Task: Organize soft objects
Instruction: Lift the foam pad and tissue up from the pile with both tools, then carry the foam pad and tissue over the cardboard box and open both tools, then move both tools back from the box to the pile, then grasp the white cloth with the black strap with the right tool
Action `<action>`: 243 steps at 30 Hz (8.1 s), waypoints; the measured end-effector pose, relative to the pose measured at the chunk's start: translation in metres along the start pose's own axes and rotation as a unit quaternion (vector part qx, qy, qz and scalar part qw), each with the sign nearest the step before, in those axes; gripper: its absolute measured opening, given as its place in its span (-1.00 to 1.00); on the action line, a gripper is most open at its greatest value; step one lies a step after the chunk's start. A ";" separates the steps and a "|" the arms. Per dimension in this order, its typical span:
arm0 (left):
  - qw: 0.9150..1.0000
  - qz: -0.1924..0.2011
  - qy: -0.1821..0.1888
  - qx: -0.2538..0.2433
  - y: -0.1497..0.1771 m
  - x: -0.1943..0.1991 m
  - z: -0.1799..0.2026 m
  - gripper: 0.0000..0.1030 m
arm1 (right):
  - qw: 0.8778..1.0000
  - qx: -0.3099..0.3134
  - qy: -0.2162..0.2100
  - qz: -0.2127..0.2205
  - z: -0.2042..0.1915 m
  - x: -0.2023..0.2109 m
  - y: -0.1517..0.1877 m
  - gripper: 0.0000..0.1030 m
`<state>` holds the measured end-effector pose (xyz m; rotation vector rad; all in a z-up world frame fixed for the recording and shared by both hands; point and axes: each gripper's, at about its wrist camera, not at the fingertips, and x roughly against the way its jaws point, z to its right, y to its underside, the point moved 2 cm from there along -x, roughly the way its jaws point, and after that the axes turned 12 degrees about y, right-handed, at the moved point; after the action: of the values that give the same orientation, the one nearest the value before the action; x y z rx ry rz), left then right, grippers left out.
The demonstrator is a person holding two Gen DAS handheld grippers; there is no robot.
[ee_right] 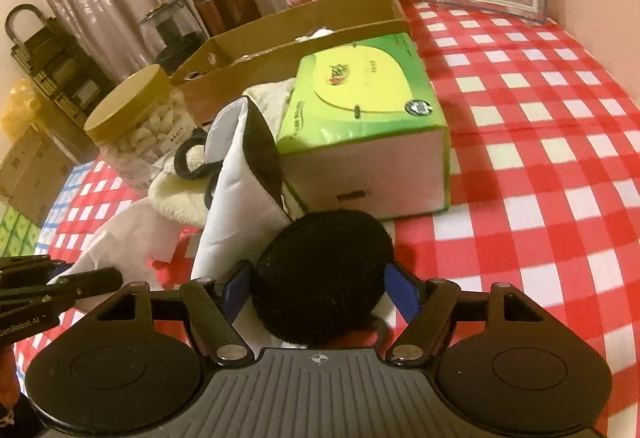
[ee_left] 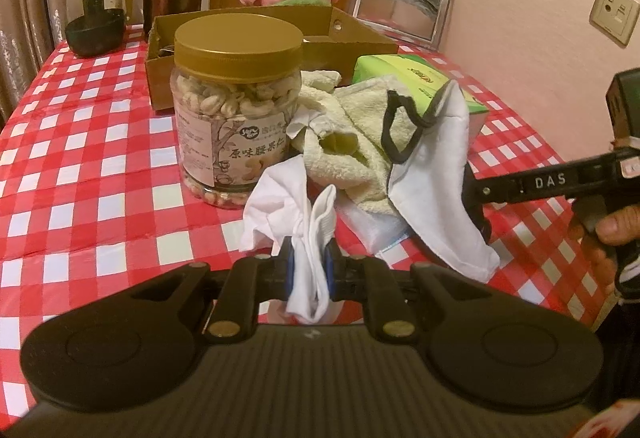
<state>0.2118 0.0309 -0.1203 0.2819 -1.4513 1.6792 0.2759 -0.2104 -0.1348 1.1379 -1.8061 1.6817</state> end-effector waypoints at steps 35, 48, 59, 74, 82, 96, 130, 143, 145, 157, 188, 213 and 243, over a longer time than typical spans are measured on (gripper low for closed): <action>1.000 0.001 0.003 -0.002 -0.001 -0.002 0.001 -0.75 | 0.994 0.019 0.107 -0.020 0.021 -0.024 -0.010 0.41; 1.000 0.003 0.006 -0.019 -0.002 0.014 0.012 -0.75 | 0.992 0.003 0.118 0.054 0.014 0.030 -0.004 0.28; 0.999 0.037 0.007 -0.039 -0.022 0.062 0.036 -0.77 | 0.990 -0.026 0.087 0.110 0.006 0.090 -0.019 0.28; 0.994 0.092 0.030 -0.052 -0.076 0.114 0.063 -0.77 | 0.987 -0.005 0.065 0.147 -0.018 0.127 -0.047 0.28; 0.991 0.117 0.033 -0.059 -0.109 0.127 0.058 -0.77 | 0.986 0.021 0.061 0.152 -0.031 0.125 -0.064 0.28; 0.989 0.127 0.019 -0.077 -0.177 0.104 0.023 -0.77 | 0.982 0.052 0.058 0.170 -0.041 0.098 -0.118 0.28; 0.998 0.045 -0.030 -0.036 -0.264 -0.088 -0.111 -0.38 | 0.991 0.053 0.028 0.117 -0.024 -0.071 -0.250 0.29; 0.997 0.050 -0.038 -0.051 -0.260 -0.079 -0.105 -0.38 | 0.993 0.045 0.029 0.105 -0.021 -0.077 -0.248 0.32; 0.997 0.050 -0.038 -0.052 -0.260 -0.080 -0.104 -0.37 | 0.993 0.043 0.029 0.106 -0.020 -0.078 -0.249 0.42; 0.996 0.066 -0.032 -0.049 -0.255 -0.063 -0.099 -0.36 | 0.991 0.017 0.019 0.132 -0.015 -0.053 -0.234 0.65; 0.988 0.136 -0.066 -0.017 -0.118 0.095 0.022 0.29 | 0.983 -0.004 0.067 0.169 -0.020 0.135 -0.058 0.66; 0.996 0.048 -0.074 0.000 -0.024 0.044 0.036 0.61 | 0.991 0.013 0.076 0.106 -0.037 0.112 0.028 0.66; 0.997 0.013 -0.074 0.011 -0.017 0.000 0.011 0.61 | 0.987 0.112 0.068 0.093 -0.066 0.040 0.020 0.65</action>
<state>0.2204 0.0202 -0.1054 0.4094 -1.5512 1.7269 0.2227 -0.1598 -0.1050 0.9379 -1.7169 2.0599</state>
